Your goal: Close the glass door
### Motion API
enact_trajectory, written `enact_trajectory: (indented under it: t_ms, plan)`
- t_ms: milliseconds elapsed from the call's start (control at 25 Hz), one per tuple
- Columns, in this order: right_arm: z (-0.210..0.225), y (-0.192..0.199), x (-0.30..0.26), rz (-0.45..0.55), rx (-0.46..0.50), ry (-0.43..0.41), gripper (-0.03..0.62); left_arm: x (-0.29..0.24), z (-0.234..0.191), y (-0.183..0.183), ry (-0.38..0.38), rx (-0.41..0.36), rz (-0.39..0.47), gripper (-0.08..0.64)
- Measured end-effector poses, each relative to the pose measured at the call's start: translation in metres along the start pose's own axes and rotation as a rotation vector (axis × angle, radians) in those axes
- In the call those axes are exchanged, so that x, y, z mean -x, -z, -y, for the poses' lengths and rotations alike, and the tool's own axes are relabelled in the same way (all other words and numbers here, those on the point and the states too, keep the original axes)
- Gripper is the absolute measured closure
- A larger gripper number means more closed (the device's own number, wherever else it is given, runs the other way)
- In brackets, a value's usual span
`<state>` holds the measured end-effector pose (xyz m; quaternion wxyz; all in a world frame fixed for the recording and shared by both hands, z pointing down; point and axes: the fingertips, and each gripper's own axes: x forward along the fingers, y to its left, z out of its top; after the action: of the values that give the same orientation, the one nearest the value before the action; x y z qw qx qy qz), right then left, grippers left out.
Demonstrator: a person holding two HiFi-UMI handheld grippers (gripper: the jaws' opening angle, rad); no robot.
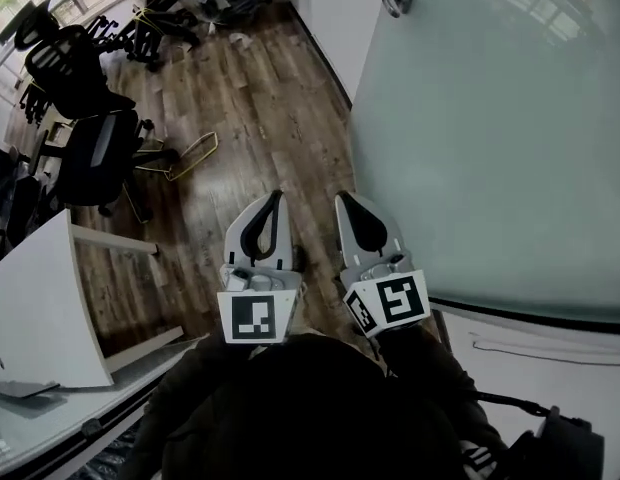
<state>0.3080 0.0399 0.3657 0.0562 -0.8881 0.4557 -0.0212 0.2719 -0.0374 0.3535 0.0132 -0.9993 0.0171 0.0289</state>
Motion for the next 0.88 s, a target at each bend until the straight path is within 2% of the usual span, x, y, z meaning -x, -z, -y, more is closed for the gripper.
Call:
enact_trajectory:
  t_ms: [120,360,640,880]
  plan:
    - [0.045,-0.007,-0.076,-0.012,-0.006,0.013,0.591,-0.083,-0.027,0.006,0.038,-0.027,-0.024,0.563]
    - [0.103,-0.027,-0.187,-0.020,0.002,0.038,0.591,-0.203,-0.072,0.004,0.079,0.002,-0.032,0.563]
    - [0.162,-0.046,-0.248,0.021,0.040,0.084,0.591,-0.288,-0.085,0.014,0.127,0.015,-0.035,0.563]
    - [0.225,-0.039,-0.295,0.039,0.028,0.111,0.591,-0.378,-0.082,0.028,0.185,-0.001,-0.026,0.563]
